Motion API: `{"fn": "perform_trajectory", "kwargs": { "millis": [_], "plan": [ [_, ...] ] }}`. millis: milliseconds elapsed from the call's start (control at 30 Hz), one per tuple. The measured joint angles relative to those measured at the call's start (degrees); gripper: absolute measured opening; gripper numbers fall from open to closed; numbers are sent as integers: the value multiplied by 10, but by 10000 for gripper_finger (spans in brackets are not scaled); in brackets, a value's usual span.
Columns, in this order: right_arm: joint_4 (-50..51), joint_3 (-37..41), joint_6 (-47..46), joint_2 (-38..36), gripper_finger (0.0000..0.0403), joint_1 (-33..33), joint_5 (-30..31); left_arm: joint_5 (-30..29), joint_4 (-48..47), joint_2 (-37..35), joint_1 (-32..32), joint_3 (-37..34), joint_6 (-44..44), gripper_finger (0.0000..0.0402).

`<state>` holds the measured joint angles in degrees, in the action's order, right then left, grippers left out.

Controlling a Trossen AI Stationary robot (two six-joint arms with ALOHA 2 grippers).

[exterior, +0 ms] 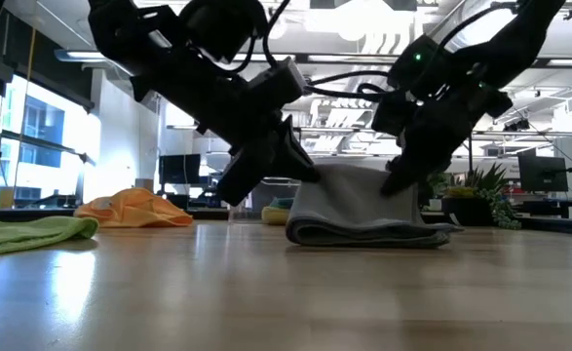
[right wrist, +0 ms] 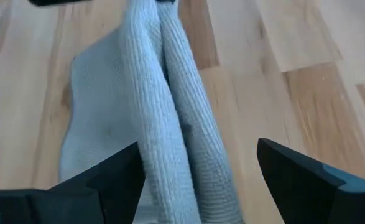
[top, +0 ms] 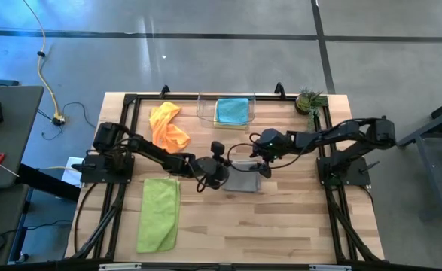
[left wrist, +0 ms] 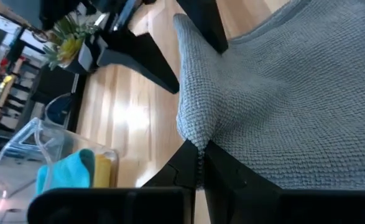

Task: Fold microfiber towels
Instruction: Stack the gray towel on top of the blue towel in the transparent bin

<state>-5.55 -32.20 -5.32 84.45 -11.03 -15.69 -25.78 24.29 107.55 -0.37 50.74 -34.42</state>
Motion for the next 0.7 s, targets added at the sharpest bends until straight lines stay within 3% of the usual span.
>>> {"fn": "perform_trajectory", "kwargs": {
  "millis": [167,267,400,600,700],
  "plan": [
    [-40,0,28,26,290,0,-44,-26,4,0,-11,0,-14,5],
    [-44,0,27,32,264,0,-67,-32,6,0,-13,0,-13,5],
    [-41,0,12,33,185,-1,-74,-34,9,0,-13,0,-13,5],
    [-39,0,13,33,24,-3,-74,-41,3,-1,-13,0,21,12],
    [-44,0,13,33,17,-2,-74,-40,-44,-20,-9,0,61,34]
  ]
}}
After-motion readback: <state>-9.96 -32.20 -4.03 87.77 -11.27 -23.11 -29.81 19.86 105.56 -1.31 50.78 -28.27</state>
